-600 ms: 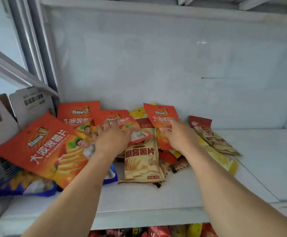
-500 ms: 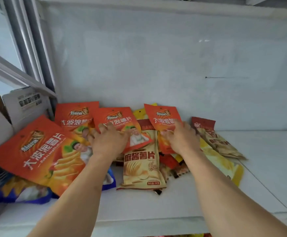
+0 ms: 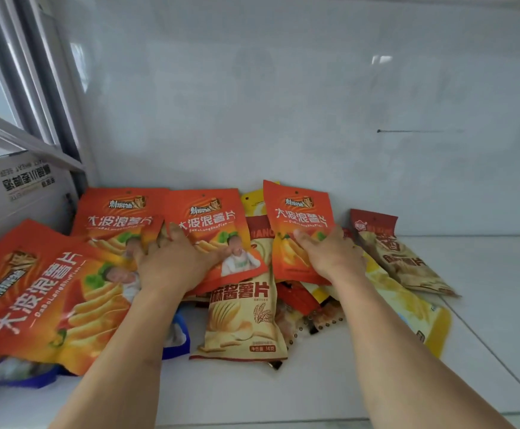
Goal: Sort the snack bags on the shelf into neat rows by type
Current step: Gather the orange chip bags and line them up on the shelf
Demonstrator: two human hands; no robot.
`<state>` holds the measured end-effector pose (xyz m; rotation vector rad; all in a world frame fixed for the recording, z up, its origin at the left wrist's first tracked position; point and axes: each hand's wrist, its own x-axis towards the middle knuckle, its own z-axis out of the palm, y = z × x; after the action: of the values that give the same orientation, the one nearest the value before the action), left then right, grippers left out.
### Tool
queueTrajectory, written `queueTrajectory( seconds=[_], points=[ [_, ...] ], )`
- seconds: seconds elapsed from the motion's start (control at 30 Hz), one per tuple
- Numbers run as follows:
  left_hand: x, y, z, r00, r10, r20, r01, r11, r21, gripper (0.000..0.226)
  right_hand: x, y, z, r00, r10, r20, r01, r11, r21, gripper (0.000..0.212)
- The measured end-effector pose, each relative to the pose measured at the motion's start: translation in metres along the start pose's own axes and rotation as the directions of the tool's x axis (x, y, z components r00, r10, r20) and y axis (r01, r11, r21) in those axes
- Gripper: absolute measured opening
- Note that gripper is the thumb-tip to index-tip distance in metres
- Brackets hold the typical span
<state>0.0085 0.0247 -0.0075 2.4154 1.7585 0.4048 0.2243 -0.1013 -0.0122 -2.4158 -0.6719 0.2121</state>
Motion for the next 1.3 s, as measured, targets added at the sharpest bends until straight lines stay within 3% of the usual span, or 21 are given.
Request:
queueTrajectory(
  seconds=[0.2, 0.37, 0.47, 0.6, 0.73, 0.87, 0.97, 1.1, 1.2, 1.3],
  points=[
    [0.005, 0.002, 0.0, 0.997, 0.078, 0.017, -0.068, 0.942, -0.329, 0.137, 0.002, -0.001, -0.004, 1.0, 0.022, -0.015, -0.022, 1.0, 0.013, 0.122],
    [0.013, 0.005, -0.001, 0.997, 0.079, 0.019, -0.057, 0.846, -0.53, 0.136, 0.0, -0.001, -0.011, 1.0, 0.001, -0.02, 0.003, 0.986, 0.164, 0.117],
    [0.019, 0.001, 0.001, 0.999, 0.026, 0.046, 0.007, 0.792, -0.61, 0.141, 0.002, 0.001, -0.01, 1.0, -0.007, -0.028, 0.016, 0.944, 0.33, 0.094],
    [0.021, -0.002, 0.0, 0.995, -0.016, 0.095, 0.079, 0.692, -0.718, 0.129, 0.008, 0.006, -0.01, 1.0, -0.012, -0.028, 0.026, 0.828, 0.56, 0.061],
    [0.022, -0.004, 0.002, 0.987, -0.022, 0.162, 0.144, 0.592, -0.793, 0.101, 0.009, 0.007, -0.012, 0.999, -0.028, 0.043, -0.005, 0.783, 0.622, 0.033],
    [0.019, -0.001, 0.001, 0.983, 0.019, 0.18, 0.15, 0.479, -0.865, 0.047, 0.006, 0.005, -0.018, 0.992, -0.047, 0.113, -0.044, 0.726, 0.686, 0.036],
    [0.019, -0.003, -0.001, 0.966, 0.103, 0.237, 0.176, 0.41, -0.895, 0.026, 0.007, 0.007, -0.019, 0.993, -0.063, 0.098, -0.019, 0.739, 0.673, 0.039],
    [0.023, -0.008, 0.001, 0.929, 0.209, 0.306, 0.245, 0.274, -0.93, 0.037, 0.005, 0.013, -0.024, 0.994, -0.095, 0.051, 0.036, 0.738, 0.674, 0.023],
    [0.024, -0.009, 0.005, 0.926, 0.267, 0.268, 0.214, 0.216, -0.953, 0.046, 0.006, 0.021, -0.03, 0.995, -0.095, 0.004, 0.067, 0.734, 0.676, 0.027],
    [0.018, -0.005, 0.001, 0.93, 0.298, 0.216, 0.188, 0.12, -0.975, 0.047, 0.013, 0.038, -0.04, 0.999, -0.018, 0.044, -0.02, 0.68, 0.733, 0.029]
  ],
)
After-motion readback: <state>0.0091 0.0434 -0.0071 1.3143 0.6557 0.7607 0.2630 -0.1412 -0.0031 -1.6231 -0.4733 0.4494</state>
